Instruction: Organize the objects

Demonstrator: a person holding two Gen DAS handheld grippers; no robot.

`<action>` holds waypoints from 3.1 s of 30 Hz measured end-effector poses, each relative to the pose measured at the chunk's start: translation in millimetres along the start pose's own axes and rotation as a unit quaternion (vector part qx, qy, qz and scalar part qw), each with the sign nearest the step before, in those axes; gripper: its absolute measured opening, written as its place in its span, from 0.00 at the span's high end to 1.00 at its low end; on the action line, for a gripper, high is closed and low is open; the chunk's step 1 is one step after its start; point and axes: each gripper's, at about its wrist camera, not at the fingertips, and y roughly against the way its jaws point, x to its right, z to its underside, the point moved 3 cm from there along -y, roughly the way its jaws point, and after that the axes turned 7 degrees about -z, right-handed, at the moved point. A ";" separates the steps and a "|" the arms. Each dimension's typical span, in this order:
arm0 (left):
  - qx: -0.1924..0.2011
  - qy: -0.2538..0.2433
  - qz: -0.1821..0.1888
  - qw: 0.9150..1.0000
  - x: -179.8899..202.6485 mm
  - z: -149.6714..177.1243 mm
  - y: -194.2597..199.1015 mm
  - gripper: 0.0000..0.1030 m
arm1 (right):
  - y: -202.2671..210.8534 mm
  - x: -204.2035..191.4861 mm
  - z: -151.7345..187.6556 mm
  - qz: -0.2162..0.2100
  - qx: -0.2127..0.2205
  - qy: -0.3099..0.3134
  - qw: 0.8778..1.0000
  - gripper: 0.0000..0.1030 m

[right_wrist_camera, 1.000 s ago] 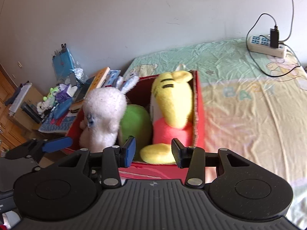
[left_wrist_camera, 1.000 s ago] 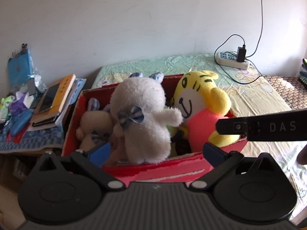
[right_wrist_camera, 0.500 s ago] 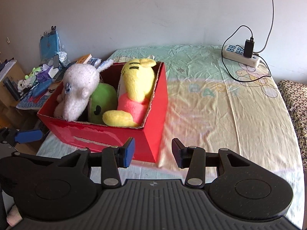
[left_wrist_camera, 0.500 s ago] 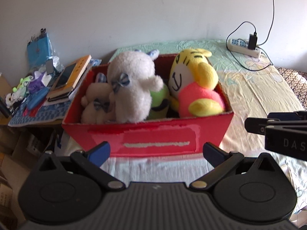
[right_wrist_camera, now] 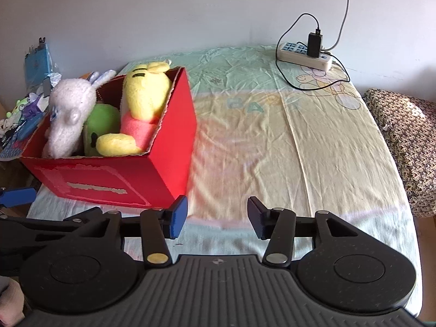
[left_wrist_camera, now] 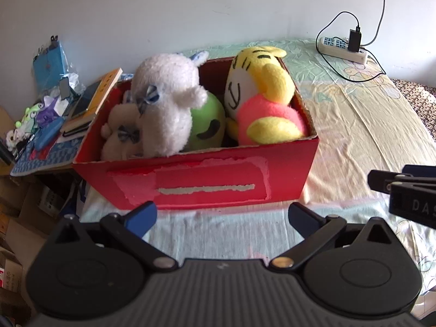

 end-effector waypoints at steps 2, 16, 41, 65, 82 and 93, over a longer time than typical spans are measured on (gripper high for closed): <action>-0.005 -0.005 -0.001 1.000 -3.5 -2.2 -5.1 0.01 | -1.5 -0.7 -0.1 0.013 0.000 -0.004 1.000 0.44; -0.018 -0.020 -0.003 1.000 -51.4 -14.0 -27.9 0.01 | -18.9 -48.4 -4.5 0.035 0.011 -0.031 0.999 0.33; -0.006 0.001 -0.036 0.999 -73.6 -20.8 -17.5 0.01 | -13.1 -65.4 -12.4 0.053 -0.001 -0.029 0.998 0.22; 0.010 0.014 -0.034 0.999 -84.9 -17.7 -5.3 0.01 | -0.9 -77.4 -23.8 0.057 0.017 -0.008 0.998 0.18; 0.008 0.020 -0.020 1.000 -99.2 -16.0 -8.5 0.00 | -8.5 -94.1 -23.0 0.051 0.005 -0.002 0.999 0.18; 0.013 0.005 0.007 1.000 -85.0 -23.6 -10.9 0.01 | -6.1 -83.7 -23.2 0.057 -0.009 -0.021 0.998 0.18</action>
